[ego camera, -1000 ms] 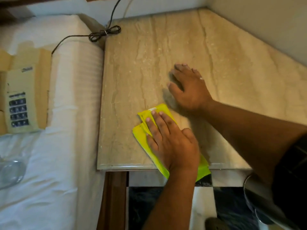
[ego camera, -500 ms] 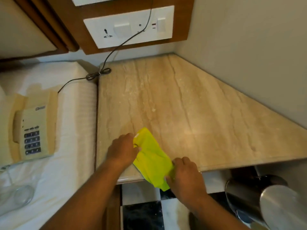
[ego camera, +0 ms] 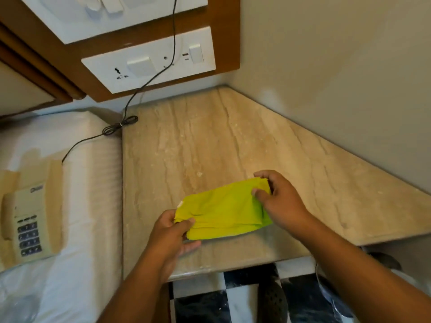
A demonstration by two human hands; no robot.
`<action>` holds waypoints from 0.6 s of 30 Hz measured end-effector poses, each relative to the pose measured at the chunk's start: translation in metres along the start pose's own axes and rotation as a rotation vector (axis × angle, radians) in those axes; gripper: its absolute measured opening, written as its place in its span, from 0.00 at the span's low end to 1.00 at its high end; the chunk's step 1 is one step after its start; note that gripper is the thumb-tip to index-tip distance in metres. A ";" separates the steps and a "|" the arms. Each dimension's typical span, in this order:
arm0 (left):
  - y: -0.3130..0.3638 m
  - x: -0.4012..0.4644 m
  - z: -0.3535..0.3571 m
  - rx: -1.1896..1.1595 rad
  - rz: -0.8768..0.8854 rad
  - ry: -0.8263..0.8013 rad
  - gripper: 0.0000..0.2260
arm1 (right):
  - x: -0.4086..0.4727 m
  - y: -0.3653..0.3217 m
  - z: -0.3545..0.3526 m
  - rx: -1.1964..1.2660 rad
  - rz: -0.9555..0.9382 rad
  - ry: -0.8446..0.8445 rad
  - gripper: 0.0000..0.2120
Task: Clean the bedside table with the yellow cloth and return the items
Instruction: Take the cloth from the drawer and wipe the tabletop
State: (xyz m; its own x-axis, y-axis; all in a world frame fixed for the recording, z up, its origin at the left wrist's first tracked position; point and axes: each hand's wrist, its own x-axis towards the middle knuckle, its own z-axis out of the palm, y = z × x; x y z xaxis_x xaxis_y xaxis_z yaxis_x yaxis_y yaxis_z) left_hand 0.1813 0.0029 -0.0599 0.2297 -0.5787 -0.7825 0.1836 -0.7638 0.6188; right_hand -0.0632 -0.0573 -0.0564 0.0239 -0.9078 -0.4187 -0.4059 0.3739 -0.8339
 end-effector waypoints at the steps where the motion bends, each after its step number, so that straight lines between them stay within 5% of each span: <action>1: 0.005 0.002 0.017 -0.019 0.025 -0.010 0.06 | 0.009 -0.001 -0.013 -0.042 -0.022 0.031 0.16; 7: 0.026 0.025 0.114 0.114 0.146 -0.075 0.05 | 0.018 0.035 -0.093 -0.081 0.052 0.258 0.10; 11: 0.045 0.048 0.159 0.391 0.274 -0.046 0.08 | -0.004 0.082 -0.097 -0.180 0.182 0.228 0.07; 18: 0.013 0.031 0.167 0.409 0.125 -0.008 0.04 | 0.019 0.081 -0.111 0.024 0.219 0.471 0.19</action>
State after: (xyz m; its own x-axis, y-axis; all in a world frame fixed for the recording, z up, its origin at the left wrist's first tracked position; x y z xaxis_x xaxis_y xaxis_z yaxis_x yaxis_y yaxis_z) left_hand 0.0311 -0.0727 -0.0874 0.2185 -0.6752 -0.7045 -0.2397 -0.7370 0.6320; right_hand -0.1974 -0.0650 -0.0923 -0.4752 -0.7930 -0.3812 -0.3345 0.5635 -0.7553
